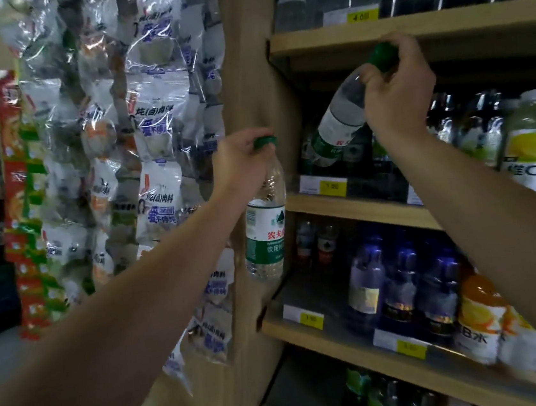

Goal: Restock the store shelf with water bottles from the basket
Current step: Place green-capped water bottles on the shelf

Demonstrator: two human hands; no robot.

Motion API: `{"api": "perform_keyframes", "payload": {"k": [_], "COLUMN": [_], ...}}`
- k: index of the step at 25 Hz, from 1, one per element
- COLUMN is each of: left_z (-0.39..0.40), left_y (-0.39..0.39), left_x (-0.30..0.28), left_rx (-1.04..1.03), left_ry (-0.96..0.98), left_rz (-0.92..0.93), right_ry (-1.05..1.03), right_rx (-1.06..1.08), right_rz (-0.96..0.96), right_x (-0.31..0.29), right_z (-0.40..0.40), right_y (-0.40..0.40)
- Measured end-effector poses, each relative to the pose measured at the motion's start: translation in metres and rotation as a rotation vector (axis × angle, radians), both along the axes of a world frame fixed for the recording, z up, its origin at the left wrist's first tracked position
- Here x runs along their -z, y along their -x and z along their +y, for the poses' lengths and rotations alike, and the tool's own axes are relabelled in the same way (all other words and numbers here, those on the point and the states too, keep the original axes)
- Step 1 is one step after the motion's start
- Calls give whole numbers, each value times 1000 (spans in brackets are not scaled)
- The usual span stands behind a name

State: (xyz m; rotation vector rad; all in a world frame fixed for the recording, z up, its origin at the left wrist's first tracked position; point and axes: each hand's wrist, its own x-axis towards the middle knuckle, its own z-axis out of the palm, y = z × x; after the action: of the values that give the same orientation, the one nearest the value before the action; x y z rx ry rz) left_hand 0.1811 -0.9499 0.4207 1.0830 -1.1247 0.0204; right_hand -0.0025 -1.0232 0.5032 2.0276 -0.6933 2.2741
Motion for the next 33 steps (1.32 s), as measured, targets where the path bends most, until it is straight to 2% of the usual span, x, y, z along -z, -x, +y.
{"api": "perform_keyframes", "payload": {"k": [7,17,21,25,28,31,33], "left_z": [-42,-89,-103,-109,-108,-107,-108], "left_y": [6,-5,-8,-9,-9,-7,-7], "left_x": [0,-26,-27,-24,-24,-25,-25], "left_rx": [15,-68,-92,-97,-94,-46,-58], "left_ry": [-4,53,83,81,75,78,75], "left_rz": [36,61,36,25,25,44,40], "right_ry": [-135,-260,-400,-435,-358,-234,-227], "right_rx": [-39,-181,-375,-421,-360,-160,-67], "right_rz": [145,294,552,531,597,700,765], "right_x": [0,-45,-25,-12,-8,13,25], "right_z": [-68,-129,-157,-173,-166,-158,-155], "right_y": [-28,-70,-85,-83,-74,-66,-66]}}
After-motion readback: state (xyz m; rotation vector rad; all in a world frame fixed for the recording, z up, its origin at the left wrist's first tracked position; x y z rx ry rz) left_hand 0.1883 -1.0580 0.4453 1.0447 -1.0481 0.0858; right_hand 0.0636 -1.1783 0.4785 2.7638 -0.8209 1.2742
